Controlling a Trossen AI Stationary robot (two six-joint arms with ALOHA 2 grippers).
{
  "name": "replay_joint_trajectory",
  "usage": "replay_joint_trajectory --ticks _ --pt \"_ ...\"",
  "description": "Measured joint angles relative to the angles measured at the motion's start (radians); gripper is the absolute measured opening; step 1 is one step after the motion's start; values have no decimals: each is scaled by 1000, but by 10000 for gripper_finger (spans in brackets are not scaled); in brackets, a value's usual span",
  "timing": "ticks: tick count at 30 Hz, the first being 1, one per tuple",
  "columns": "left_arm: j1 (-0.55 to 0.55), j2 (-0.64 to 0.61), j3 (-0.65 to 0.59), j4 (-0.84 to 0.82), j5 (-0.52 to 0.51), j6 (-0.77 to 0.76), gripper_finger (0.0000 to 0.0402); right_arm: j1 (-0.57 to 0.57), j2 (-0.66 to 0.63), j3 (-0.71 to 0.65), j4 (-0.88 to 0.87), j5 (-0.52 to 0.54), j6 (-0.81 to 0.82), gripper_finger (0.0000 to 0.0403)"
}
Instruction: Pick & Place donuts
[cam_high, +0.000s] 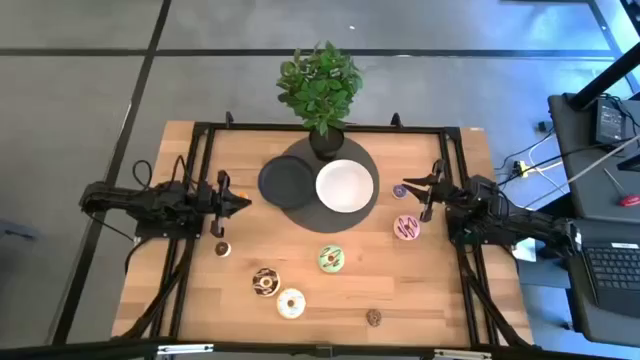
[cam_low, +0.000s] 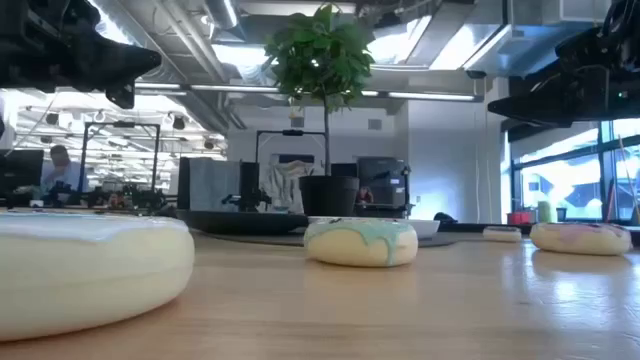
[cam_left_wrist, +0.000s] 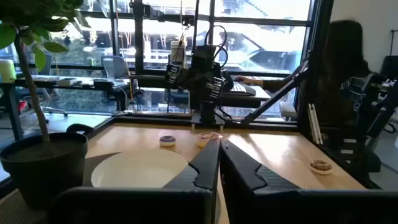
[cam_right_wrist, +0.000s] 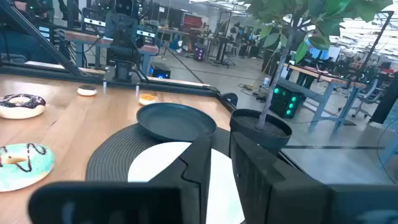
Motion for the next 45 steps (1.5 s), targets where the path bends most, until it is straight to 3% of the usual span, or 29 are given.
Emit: replay_joint_trajectory --ticks 45 --pt "0 0 0 0 0 0 9 0 0 0 0 0 0 67"
